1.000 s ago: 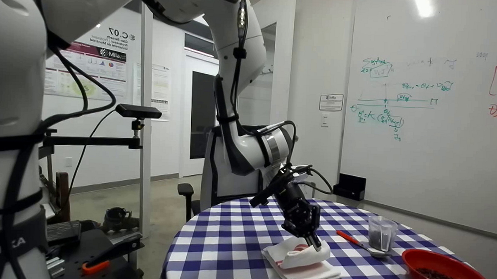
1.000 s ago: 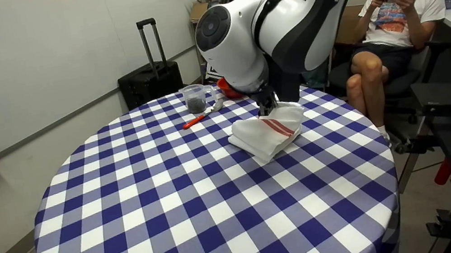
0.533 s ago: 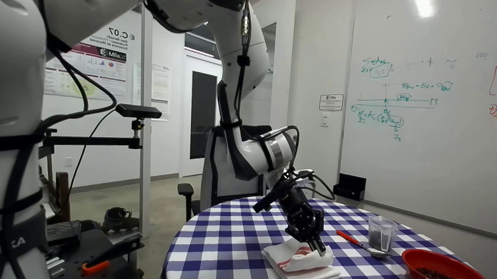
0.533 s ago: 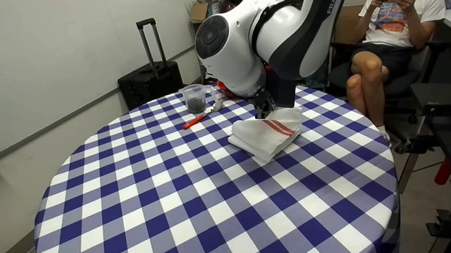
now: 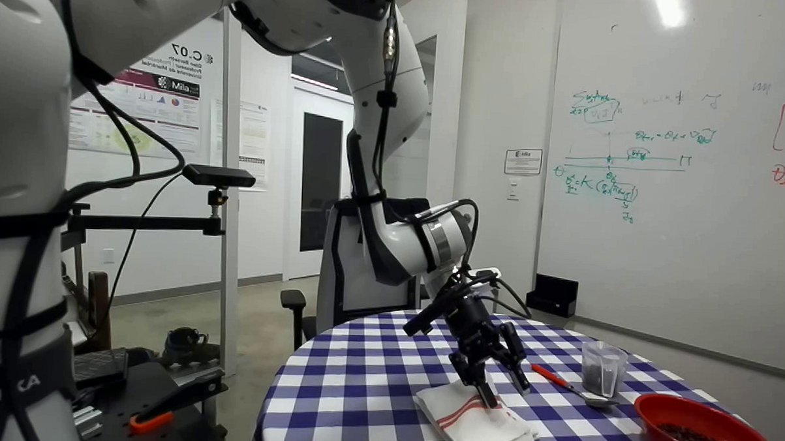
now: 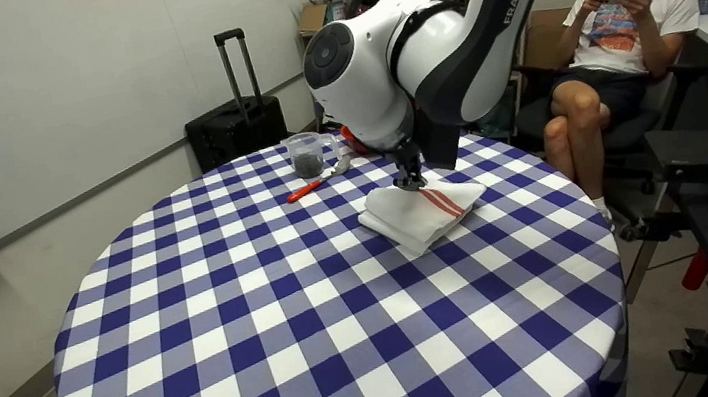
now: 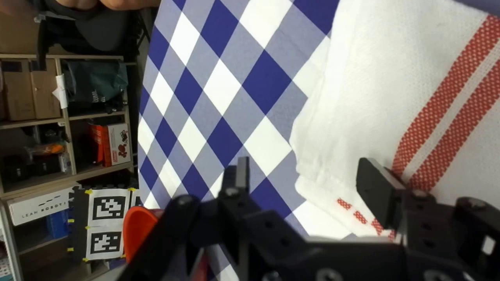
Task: Fold the white towel
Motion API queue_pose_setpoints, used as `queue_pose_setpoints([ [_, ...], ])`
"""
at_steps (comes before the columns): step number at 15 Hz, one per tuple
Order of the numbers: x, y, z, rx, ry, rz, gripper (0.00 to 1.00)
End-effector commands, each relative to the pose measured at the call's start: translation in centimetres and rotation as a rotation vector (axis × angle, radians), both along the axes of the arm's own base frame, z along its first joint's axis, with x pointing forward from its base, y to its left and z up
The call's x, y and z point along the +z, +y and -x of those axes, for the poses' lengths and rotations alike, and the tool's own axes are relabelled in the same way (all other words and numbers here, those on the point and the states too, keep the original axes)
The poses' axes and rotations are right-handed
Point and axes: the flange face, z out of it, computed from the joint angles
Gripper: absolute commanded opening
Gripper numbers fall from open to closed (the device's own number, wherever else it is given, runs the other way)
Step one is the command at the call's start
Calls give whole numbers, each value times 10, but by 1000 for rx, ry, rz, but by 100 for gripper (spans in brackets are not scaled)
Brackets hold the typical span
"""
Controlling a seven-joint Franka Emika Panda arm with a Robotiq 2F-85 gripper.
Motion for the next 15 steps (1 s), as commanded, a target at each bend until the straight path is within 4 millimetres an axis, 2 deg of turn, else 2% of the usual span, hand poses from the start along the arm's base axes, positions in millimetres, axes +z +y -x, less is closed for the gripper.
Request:
queue_pose_setpoints([
  [1,25,1,-1,-138,-33,-61,100],
  [4,53,-1,-1,-254,-66,-139,100],
  [8,100,-5,2,-351,-123,-220,100],
  [15,188,5,31,-308,-170,-383,100],
])
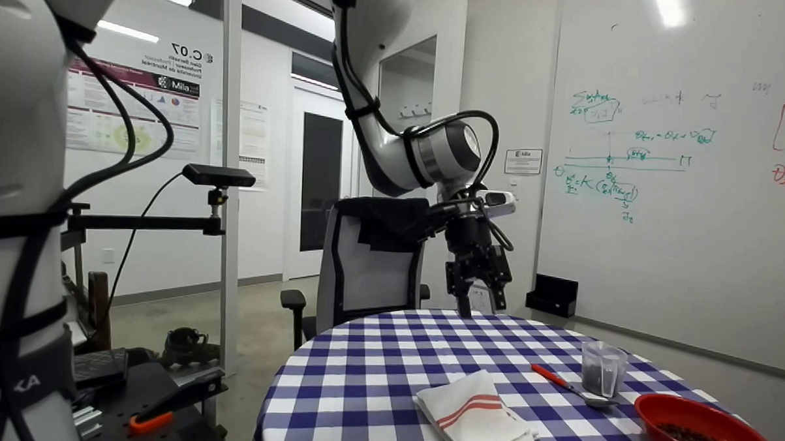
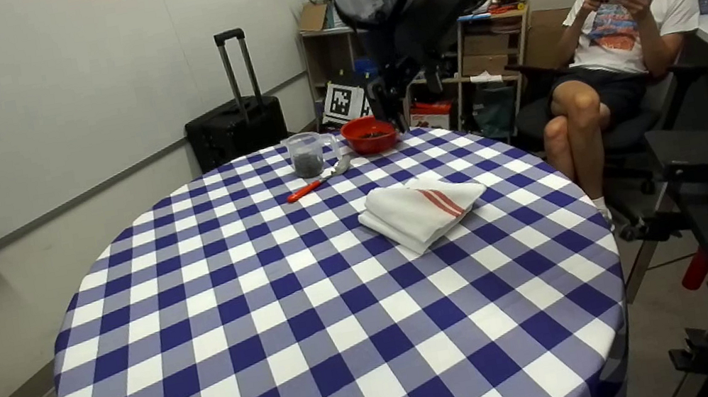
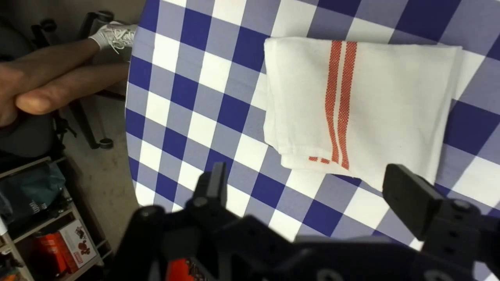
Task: Fold the white towel
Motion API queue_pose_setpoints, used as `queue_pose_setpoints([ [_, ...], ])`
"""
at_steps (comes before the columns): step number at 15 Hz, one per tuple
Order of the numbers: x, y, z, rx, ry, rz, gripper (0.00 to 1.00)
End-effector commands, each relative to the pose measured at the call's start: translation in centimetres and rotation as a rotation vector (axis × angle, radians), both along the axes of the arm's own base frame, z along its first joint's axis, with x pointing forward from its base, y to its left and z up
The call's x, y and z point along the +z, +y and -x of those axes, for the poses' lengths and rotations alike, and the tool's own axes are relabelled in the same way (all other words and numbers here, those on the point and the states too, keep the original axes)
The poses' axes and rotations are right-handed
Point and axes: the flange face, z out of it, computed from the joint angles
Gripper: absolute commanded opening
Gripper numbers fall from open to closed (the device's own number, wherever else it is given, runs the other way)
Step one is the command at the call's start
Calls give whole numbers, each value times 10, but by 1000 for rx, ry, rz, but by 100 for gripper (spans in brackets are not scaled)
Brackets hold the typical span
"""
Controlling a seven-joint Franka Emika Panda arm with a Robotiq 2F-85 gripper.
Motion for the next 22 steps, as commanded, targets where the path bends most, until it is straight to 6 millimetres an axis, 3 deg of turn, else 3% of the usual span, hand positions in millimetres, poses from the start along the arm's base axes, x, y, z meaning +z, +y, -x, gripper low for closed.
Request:
queue_pose_setpoints([
  [1,52,7,31,46,-40,-89,100],
  [8,146,22,81,165,-133,-323,100],
  [12,184,27,112,290,-142,-422,100],
  [17,211,27,146,392,-57,-387,100],
  [18,203,27,128,364,-82,-406,100],
  [22,211,28,140,373,-71,-397,100],
])
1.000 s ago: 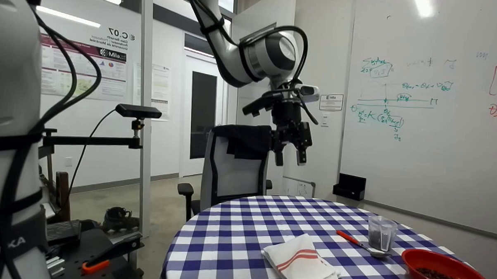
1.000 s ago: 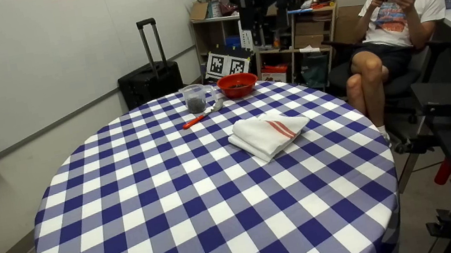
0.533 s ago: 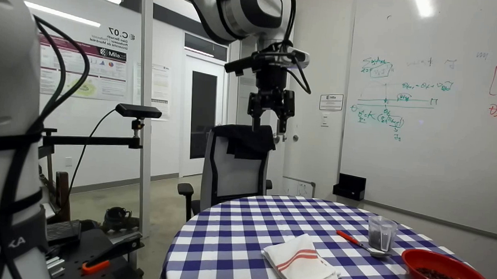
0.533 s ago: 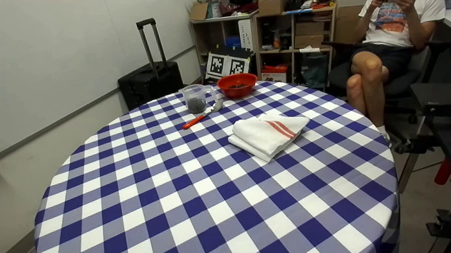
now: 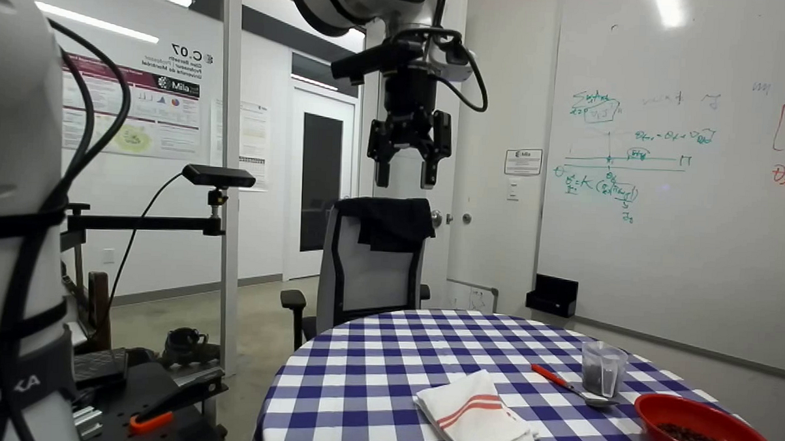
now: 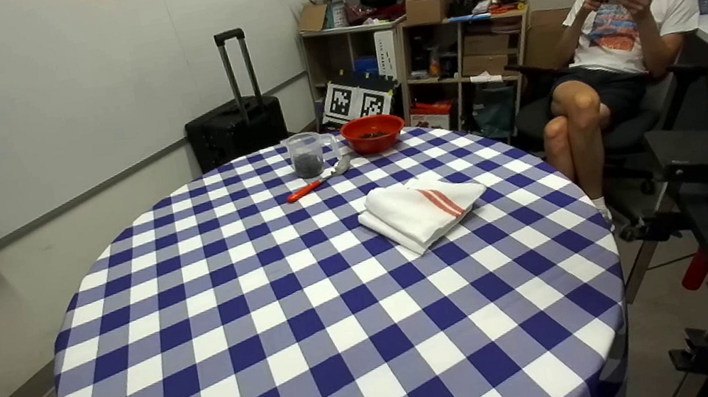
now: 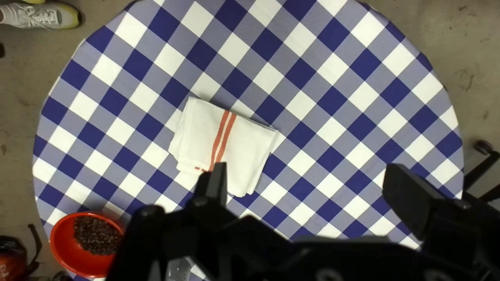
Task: Fold the white towel
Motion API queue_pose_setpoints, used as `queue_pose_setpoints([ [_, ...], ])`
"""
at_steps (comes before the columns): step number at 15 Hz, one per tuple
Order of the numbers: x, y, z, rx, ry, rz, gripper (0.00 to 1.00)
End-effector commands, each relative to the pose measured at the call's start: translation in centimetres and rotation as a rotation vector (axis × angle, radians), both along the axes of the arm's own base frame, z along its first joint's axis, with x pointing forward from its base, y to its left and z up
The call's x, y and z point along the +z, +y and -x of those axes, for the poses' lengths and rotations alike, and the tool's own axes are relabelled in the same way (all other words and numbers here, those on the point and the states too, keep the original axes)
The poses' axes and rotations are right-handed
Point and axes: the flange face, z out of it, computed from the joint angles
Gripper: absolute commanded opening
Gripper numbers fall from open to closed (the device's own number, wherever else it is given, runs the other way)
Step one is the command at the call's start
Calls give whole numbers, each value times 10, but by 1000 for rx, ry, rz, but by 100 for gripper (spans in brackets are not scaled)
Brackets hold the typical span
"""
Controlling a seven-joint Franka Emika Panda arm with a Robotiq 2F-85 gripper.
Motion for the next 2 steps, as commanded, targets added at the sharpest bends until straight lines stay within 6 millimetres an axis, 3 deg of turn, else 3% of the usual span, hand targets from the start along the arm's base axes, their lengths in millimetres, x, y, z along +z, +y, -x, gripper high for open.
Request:
queue_pose_setpoints([
  [1,-1,0,0,1,3,0,100],
  [2,-1,0,1,1,5,0,100],
])
